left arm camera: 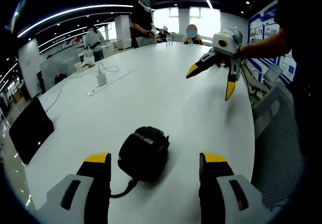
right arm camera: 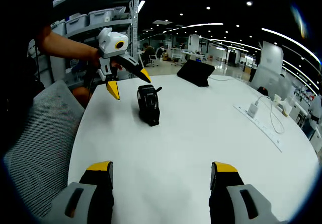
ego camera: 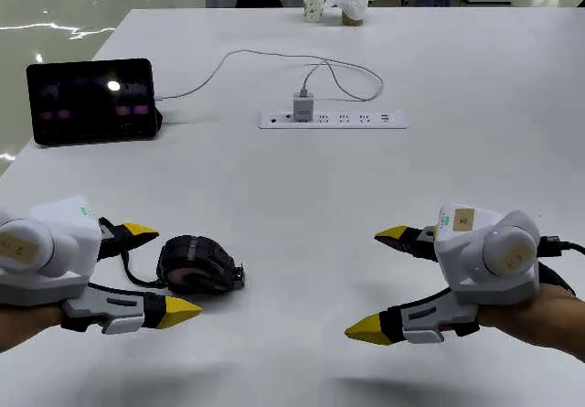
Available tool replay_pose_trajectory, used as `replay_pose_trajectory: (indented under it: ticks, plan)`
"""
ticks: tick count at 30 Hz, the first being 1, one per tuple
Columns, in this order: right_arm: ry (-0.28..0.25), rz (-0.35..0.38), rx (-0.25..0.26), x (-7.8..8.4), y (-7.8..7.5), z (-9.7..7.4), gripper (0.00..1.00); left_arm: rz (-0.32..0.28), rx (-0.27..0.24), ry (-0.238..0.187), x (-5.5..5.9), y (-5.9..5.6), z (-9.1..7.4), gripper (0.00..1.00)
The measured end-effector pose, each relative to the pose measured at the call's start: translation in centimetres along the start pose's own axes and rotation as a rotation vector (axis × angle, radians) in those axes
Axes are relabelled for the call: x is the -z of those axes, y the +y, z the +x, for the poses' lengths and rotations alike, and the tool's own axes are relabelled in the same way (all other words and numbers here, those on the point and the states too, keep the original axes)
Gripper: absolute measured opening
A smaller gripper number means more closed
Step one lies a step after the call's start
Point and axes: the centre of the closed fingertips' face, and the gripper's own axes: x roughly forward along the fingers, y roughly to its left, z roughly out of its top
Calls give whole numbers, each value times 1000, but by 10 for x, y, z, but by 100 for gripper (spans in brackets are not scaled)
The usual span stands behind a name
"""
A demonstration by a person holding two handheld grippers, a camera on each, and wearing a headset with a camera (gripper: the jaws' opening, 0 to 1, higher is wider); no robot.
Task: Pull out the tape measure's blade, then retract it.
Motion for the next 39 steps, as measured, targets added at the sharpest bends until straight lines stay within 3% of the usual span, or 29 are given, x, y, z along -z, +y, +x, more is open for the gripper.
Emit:
replay_pose_trajectory:
  ticks: [27, 39]
  plan:
    - [42, -144, -134, -27, -1, 50, 61, 121, 128, 132, 5, 13, 16, 49]
    - [64, -180, -189, -33, 5, 75, 52, 196, 183, 223, 10, 12, 25, 44]
